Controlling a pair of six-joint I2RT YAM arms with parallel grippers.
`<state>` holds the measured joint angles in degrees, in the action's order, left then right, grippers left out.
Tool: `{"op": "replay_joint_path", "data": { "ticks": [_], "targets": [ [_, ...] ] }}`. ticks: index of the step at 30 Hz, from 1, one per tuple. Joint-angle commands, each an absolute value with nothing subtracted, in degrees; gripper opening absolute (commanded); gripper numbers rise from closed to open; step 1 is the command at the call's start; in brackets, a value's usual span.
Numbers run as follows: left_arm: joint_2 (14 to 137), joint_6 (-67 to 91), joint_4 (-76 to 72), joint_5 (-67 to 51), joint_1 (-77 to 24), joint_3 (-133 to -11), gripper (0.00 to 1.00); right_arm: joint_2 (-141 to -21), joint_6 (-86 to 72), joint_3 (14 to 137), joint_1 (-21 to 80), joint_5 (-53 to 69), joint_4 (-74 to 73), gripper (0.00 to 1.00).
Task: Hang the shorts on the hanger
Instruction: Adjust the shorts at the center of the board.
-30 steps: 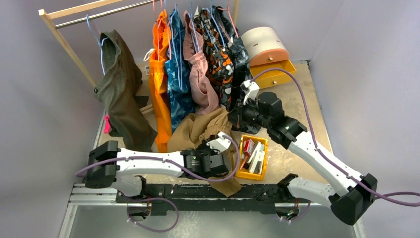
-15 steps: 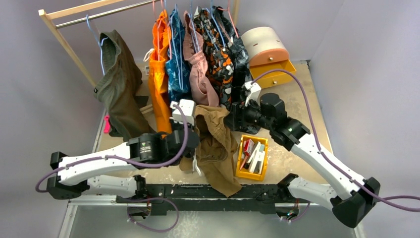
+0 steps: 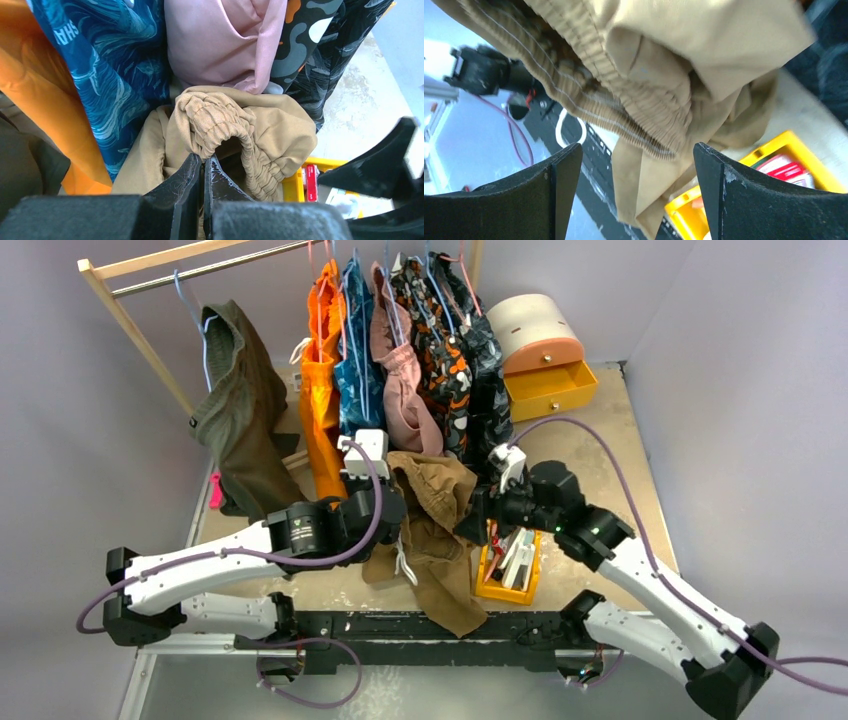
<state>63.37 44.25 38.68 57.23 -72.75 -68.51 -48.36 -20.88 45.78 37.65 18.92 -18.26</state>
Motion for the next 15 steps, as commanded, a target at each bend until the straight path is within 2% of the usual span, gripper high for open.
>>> {"op": "replay_joint_path", "data": {
  "ticks": [1, 10, 13, 15],
  "targets": [
    [63.74, 45.48, 36.49, 59.62, -72.42, -71.43, 0.00, -51.56, -26.09, 43.51, 41.27, 18.22, -17.95, 0.83],
    [62.68, 45.62, 37.25, 59.95, -72.42, -71.79, 0.00, -62.56, -31.54, 42.83, 48.72, 5.32, -13.64, 0.73],
    [61.96, 45.53, 37.40, 59.61, -72.42, -71.96, 0.00, -64.59, -32.50, 42.81, 49.48, 2.78, -12.41, 0.59],
    [61.03, 45.40, 37.76, 59.19, -72.42, -72.13, 0.00, -65.22, -32.76, 43.01, 49.50, 0.82, -12.47, 0.44]
  ]
}}
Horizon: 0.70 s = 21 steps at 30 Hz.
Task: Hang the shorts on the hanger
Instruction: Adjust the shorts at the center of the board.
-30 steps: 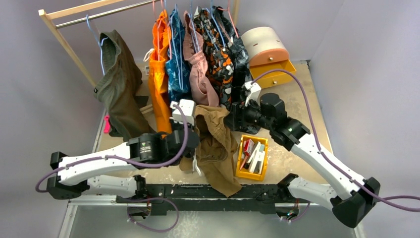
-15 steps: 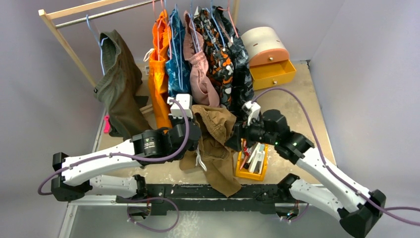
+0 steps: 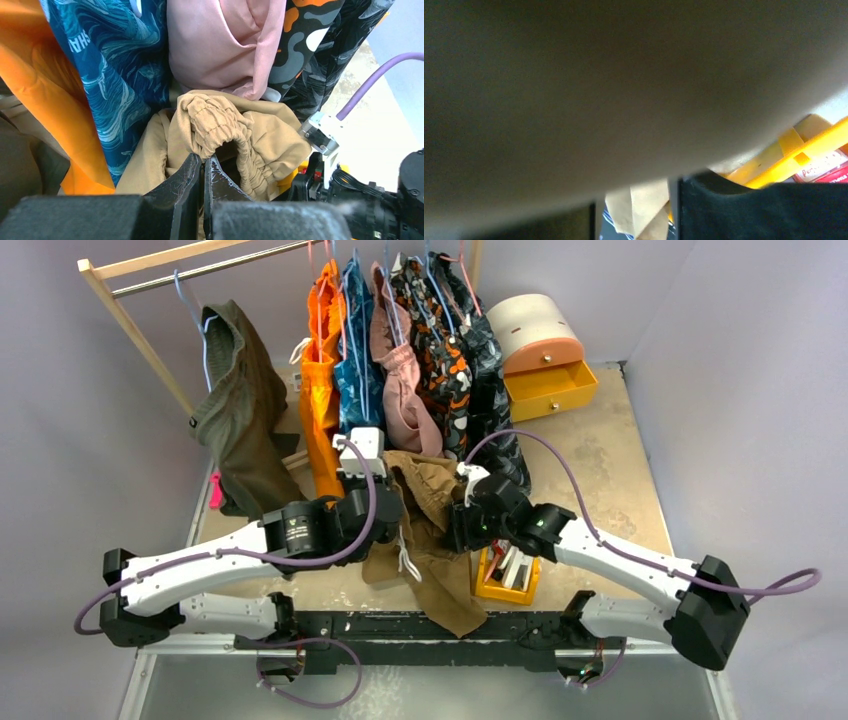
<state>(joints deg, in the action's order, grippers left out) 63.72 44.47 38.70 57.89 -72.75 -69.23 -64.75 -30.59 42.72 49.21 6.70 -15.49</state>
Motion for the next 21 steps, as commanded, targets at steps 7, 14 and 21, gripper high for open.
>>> {"op": "replay_joint_path", "data": {
  "ticks": [7, 14, 21],
  "targets": [
    [57.40, 40.21, 39.76, 55.96, -72.42, -76.49, 0.00, -56.23, -24.41, 57.41, 49.57, -7.39, -21.43, 0.00],
    [48.76, 30.02, 31.69, 35.86, -72.42, -86.75, 0.00, -62.17, -9.10, 104.39, 49.57, -12.75, -34.40, 0.00],
    [41.00, 36.52, 33.85, 39.22, -72.38, -73.21, 0.00, -55.82, -15.00, 81.29, 49.56, -13.98, -26.69, 0.00]
  ]
}}
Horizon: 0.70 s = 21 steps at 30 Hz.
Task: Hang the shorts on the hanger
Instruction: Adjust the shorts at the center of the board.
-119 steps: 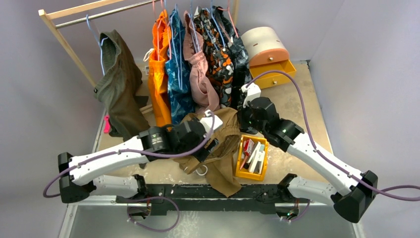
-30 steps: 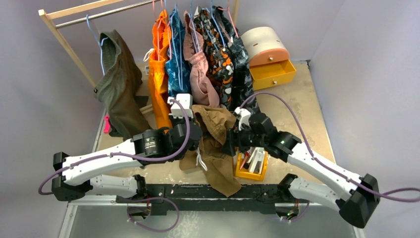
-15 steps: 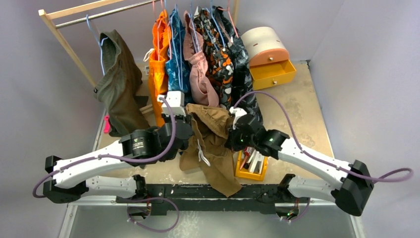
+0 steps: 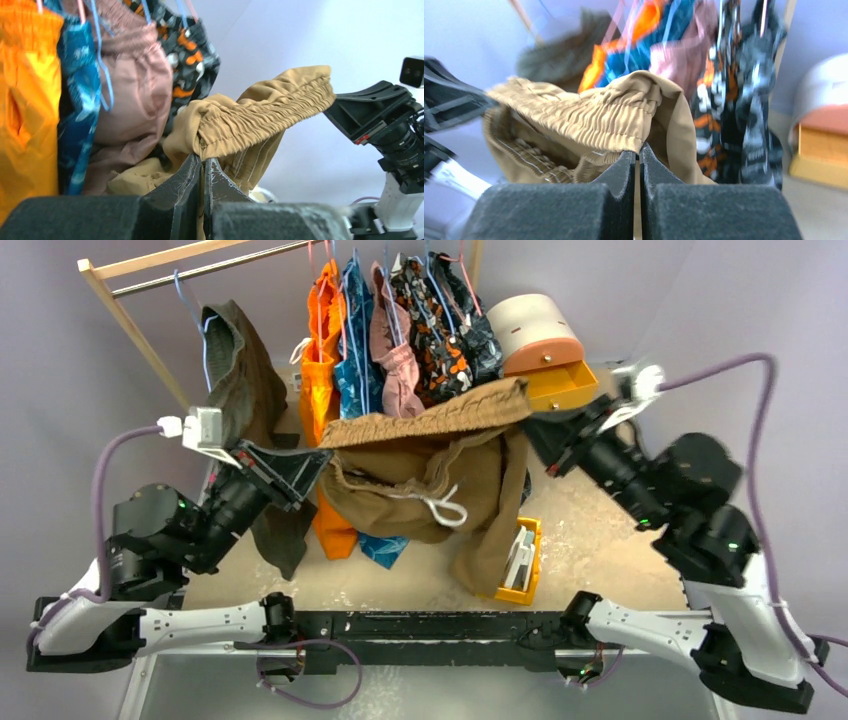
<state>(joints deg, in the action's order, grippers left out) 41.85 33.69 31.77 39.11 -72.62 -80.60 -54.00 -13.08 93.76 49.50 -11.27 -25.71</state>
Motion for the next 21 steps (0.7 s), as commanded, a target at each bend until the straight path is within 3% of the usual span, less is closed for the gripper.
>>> {"op": "replay_joint_path", "data": {
  "ticks": [1, 8, 18, 21],
  "targets": [
    [40.41, 37.83, 35.18, 39.96, -72.42, -71.16, 0.00, -55.08, -16.28, 78.47, 49.56, -14.01, -26.04, 0.00],
    [40.85, 42.23, 39.23, 42.87, -72.42, -63.06, 0.00, -54.30, -19.69, 71.24, 49.49, -11.70, -24.36, 0.00],
    [43.89, 32.51, 40.15, 46.76, -72.42, -76.68, 0.00, -55.11, -12.62, 82.35, 49.56, -12.65, -21.88, 0.00],
    [45.47, 26.78, 39.50, 44.02, -72.42, -85.75, 0.00, -55.08, -8.32, 90.29, 49.51, -10.38, -21.25, 0.00]
  ]
}}
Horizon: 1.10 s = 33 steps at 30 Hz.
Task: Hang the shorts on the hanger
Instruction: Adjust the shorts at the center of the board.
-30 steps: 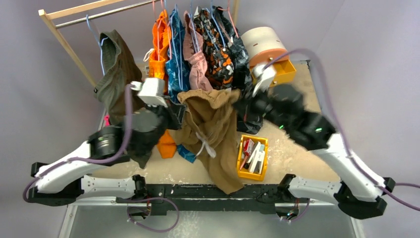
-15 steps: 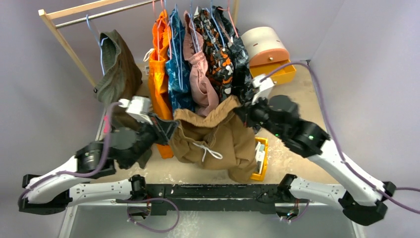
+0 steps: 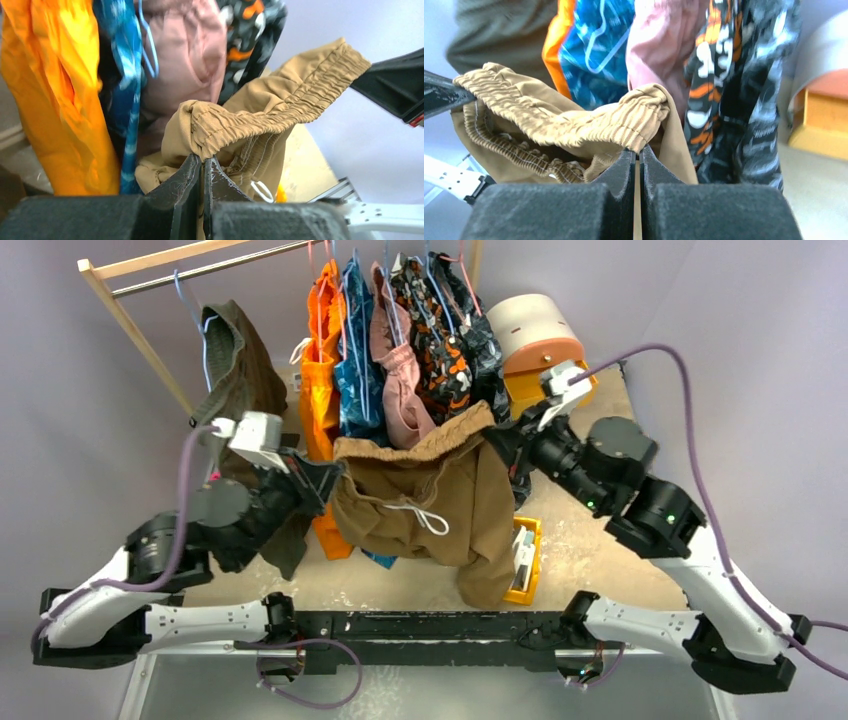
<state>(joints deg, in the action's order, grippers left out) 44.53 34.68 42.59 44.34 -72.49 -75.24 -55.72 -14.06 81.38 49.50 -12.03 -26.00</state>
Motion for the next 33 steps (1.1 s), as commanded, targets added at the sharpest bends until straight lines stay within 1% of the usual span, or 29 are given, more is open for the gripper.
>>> {"op": "replay_joint_path", "data": {
  "ticks": [1, 4, 5, 6, 9, 11, 18, 20, 22, 26, 30, 33],
  "targets": [
    [46.67, 24.80, 39.35, 42.69, -72.42, -90.12, 0.00, -55.79, -6.70, 95.28, 49.56, -8.79, -21.44, 0.00],
    [50.10, 19.89, 37.32, 35.55, -72.42, -104.06, 0.00, -56.50, -4.07, 107.55, 49.52, -0.87, -18.83, 0.00],
    [50.26, 19.11, 35.70, 33.11, -72.42, -106.98, 0.00, -55.87, -3.96, 109.05, 49.56, 1.90, -16.71, 0.00],
    [49.65, 18.54, 33.36, 31.02, -72.40, -107.15, 0.00, -55.14, -4.18, 109.57, 49.53, 3.69, -14.98, 0.00],
    [45.54, 18.56, 27.06, 29.93, -72.42, -101.17, 0.00, -52.66, -5.46, 106.29, 49.52, 3.35, -13.59, 0.00],
    [42.72, 19.34, 26.21, 32.38, -72.42, -95.37, 0.00, -50.53, -6.15, 99.84, 49.50, 1.80, -13.69, 0.00],
    [37.76, 26.76, 30.14, 39.32, -72.40, -81.55, 0.00, -45.01, -10.00, 80.24, 49.52, -3.02, -12.65, 0.00],
    [37.38, 28.39, 31.64, 40.03, -72.42, -79.42, 0.00, -44.50, -10.49, 76.50, 49.57, -5.26, -11.27, 0.00],
    [37.53, 28.98, 33.02, 40.39, -72.42, -79.20, 0.00, -44.60, -11.07, 75.25, 49.52, -4.94, -10.71, 0.00],
    [39.28, 27.04, 33.61, 40.26, -72.42, -84.29, 0.00, -46.45, -9.63, 80.73, 49.51, -2.87, -10.91, 0.00],
    [43.16, 22.76, 32.24, 37.16, -72.42, -94.69, 0.00, -50.73, -5.50, 94.47, 49.53, 4.95, -12.61, 0.00],
    [45.01, 20.61, 29.48, 31.37, -72.42, -101.65, 0.00, -52.99, -4.98, 104.33, 49.55, 13.13, -11.82, 0.00]
  ]
}}
